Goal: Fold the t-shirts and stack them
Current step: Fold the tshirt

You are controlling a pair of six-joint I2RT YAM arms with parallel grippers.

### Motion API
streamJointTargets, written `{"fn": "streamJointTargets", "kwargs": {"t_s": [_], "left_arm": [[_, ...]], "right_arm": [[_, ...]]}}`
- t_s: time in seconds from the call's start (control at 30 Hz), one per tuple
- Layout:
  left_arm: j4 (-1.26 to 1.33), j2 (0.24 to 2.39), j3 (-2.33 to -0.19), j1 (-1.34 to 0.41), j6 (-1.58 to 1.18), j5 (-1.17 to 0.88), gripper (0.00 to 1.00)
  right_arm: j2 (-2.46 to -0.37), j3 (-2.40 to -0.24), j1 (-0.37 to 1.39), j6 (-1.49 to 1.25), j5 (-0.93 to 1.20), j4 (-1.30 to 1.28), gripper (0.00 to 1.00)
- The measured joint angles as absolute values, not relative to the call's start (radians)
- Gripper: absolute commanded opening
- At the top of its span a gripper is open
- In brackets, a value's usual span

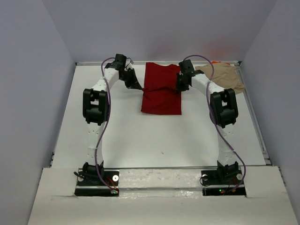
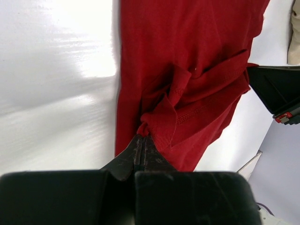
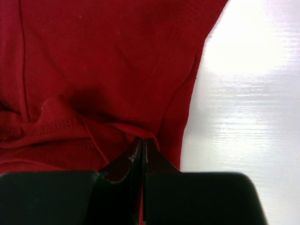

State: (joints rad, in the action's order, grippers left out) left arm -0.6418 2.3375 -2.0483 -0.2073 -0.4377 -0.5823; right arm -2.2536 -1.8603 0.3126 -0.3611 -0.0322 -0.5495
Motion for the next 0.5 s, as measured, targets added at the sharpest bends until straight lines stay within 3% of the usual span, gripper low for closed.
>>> {"fn": "streamJointTargets", "kwargs": {"t_s": [0.27, 0.3, 0.33, 0.37, 0.47, 0.5], "left_arm": [[-0.665, 2.360, -2.117, -0.207, -0.428, -0.575, 0.00], [-0.669, 2.360, -2.120, -0.208, -0.427, -0.570, 0.00], [-0.672, 2.360, -2.122, -0.208, -0.426, -0.565, 0.00], [-0.675, 2.360, -2.124, -0.208, -0.424, -0.559, 0.01], [-0.686, 2.361, -2.132, -0.208, -0.419, -0.539, 0.10], [-0.691, 2.362, -2.138, -0.208, -0.418, -0.531, 0.16]], "right_arm": [[-2.267, -1.890, 0.307, -0.361, -0.030, -0.585, 0.01], [-2.267, -1.890, 0.307, -0.361, -0.029, -0.586, 0.09], [-2.267, -1.890, 0.307, -0.361, -0.029, -0.588, 0.26], [-2.267, -1.890, 0.307, -0.362, -0.029, -0.591, 0.33], [-2.268, -1.890, 0.307, -0.353, -0.032, -0.598, 0.52], [-2.268, -1.890, 0.307, -0.353, -0.033, -0.598, 0.52]]}}
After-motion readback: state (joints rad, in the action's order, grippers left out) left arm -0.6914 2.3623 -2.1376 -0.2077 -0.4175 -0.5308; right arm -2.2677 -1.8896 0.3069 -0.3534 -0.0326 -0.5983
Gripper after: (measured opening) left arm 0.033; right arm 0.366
